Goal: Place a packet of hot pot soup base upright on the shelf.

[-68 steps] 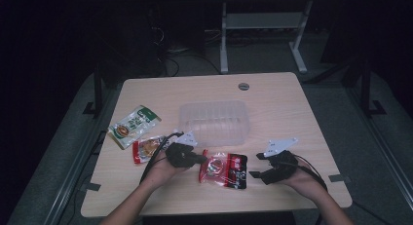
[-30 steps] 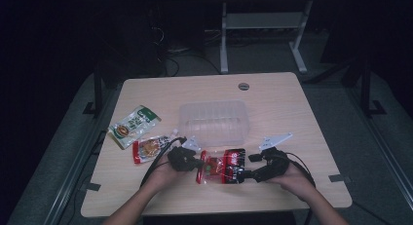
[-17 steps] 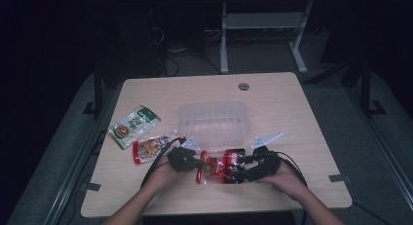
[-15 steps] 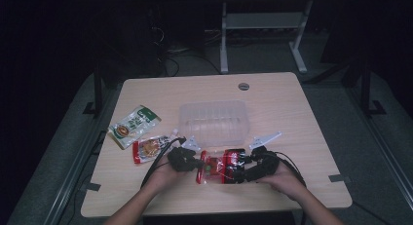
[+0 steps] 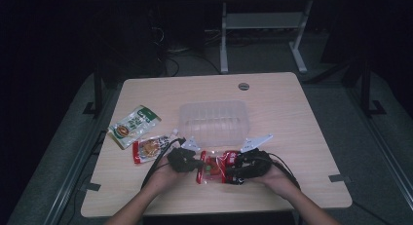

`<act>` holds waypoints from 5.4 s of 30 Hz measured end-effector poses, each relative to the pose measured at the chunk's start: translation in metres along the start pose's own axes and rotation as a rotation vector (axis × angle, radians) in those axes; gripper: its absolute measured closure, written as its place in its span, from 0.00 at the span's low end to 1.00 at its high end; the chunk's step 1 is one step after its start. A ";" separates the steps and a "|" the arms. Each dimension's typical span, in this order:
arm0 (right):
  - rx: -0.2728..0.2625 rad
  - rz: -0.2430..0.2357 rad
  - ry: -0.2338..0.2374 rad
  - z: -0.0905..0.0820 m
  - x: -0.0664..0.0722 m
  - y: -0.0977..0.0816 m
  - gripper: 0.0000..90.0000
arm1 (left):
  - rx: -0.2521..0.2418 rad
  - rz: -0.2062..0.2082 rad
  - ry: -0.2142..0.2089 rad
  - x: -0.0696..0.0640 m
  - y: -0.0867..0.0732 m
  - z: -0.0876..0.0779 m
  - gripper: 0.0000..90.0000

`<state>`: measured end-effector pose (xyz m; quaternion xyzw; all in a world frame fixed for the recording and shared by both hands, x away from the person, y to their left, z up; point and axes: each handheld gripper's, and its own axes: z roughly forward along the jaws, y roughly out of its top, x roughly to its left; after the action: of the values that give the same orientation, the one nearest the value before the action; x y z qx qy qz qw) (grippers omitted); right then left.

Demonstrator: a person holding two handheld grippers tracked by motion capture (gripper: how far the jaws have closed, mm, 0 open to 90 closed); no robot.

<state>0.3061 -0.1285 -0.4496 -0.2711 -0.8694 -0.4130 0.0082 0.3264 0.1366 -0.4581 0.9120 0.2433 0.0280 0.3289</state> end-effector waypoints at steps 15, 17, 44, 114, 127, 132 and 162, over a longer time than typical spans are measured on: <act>-0.024 -0.032 0.013 0.003 -0.012 0.004 0.97 | -0.026 -0.025 -0.023 0.003 -0.003 0.000 1.00; -0.024 -0.009 0.043 0.003 -0.015 0.003 0.98 | -0.025 -0.029 -0.027 0.004 -0.003 0.000 1.00; -0.115 -0.092 0.154 -0.023 -0.012 0.014 1.00 | -0.082 -0.025 -0.049 0.001 -0.006 -0.022 0.88; -0.274 -0.124 0.096 -0.007 -0.041 0.109 1.00 | -0.066 -0.016 0.007 -0.006 -0.042 -0.049 0.18; -0.258 -0.130 0.105 0.006 -0.044 0.113 1.00 | -0.070 -0.032 0.011 -0.012 -0.050 -0.053 0.18; -0.238 -0.129 0.114 0.015 -0.046 0.116 1.00 | -0.065 -0.045 0.020 -0.014 -0.057 -0.058 0.18; -0.195 -0.138 0.088 0.052 -0.064 0.132 0.99 | -0.073 -0.135 0.094 -0.026 -0.090 -0.079 0.18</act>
<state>0.4346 -0.0527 -0.4050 -0.1916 -0.8407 -0.5065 -0.0087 0.2485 0.2312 -0.4486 0.8788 0.3181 0.0574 0.3511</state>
